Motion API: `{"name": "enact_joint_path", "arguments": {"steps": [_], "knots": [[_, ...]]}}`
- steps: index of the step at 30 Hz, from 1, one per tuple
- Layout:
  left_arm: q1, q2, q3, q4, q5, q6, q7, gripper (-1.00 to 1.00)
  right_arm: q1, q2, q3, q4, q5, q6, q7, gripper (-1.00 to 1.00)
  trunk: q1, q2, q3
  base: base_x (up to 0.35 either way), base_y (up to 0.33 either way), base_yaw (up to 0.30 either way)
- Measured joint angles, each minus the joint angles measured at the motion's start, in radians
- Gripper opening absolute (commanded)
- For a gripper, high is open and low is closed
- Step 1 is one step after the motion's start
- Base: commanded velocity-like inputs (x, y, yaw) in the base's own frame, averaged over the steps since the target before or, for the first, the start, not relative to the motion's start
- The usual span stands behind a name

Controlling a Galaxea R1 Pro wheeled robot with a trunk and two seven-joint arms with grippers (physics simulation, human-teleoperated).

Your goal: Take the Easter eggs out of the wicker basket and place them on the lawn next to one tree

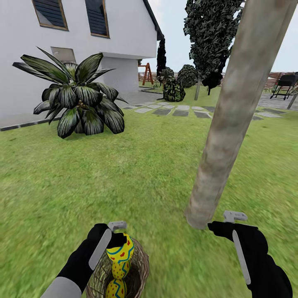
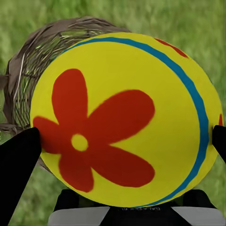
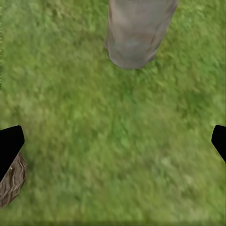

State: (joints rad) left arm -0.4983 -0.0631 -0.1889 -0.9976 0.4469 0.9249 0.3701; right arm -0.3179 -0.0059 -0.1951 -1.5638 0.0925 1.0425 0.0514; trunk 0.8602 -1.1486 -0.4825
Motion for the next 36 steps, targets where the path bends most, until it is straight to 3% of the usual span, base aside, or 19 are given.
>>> {"name": "enact_joint_path", "arguments": {"steps": [9, 12, 15, 19, 23, 36], "knots": [[0.002, 0.000, -0.001, -0.014, 0.001, 0.005, 0.000, -1.00, 0.000, 0.000, 0.000, 0.000, 0.000, 0.000, 0.000, 1.00, -0.035, 0.063, 0.028, 0.000, 0.000, 0.000], [0.034, 0.000, -0.001, -0.089, 0.001, 0.037, 0.001, -1.00, 0.000, 0.000, 0.000, 0.000, 0.000, 0.000, 0.000, 1.00, -0.046, 0.084, 0.038, 0.000, 0.000, 0.000], [0.104, -0.001, -0.002, -0.228, -0.001, 0.065, 0.018, -1.00, 0.000, 0.000, 0.000, 0.000, 0.000, 0.000, 0.000, 1.00, -0.058, 0.105, 0.047, 0.000, 0.000, 0.000], [0.156, -0.001, -0.003, -0.339, 0.001, 0.074, 0.072, -1.00, 0.000, 0.000, 0.000, 0.000, 0.000, 0.000, 0.000, 1.00, -0.073, 0.133, 0.060, 0.000, 0.000, 0.000], [0.196, -0.001, -0.005, -0.417, 0.001, 0.075, 0.088, -1.00, 0.000, 0.000, 0.000, 0.000, 0.000, 0.000, 0.000, 1.00, -0.085, 0.154, 0.069, 0.000, 0.000, 0.000], [0.214, -0.001, -0.015, -0.455, 0.000, 0.067, 0.092, -1.00, 0.000, 0.000, 0.000, 0.000, 0.000, 0.000, 0.000, 1.00, -0.084, 0.154, 0.069, -0.030, -0.072, 0.000]]}}
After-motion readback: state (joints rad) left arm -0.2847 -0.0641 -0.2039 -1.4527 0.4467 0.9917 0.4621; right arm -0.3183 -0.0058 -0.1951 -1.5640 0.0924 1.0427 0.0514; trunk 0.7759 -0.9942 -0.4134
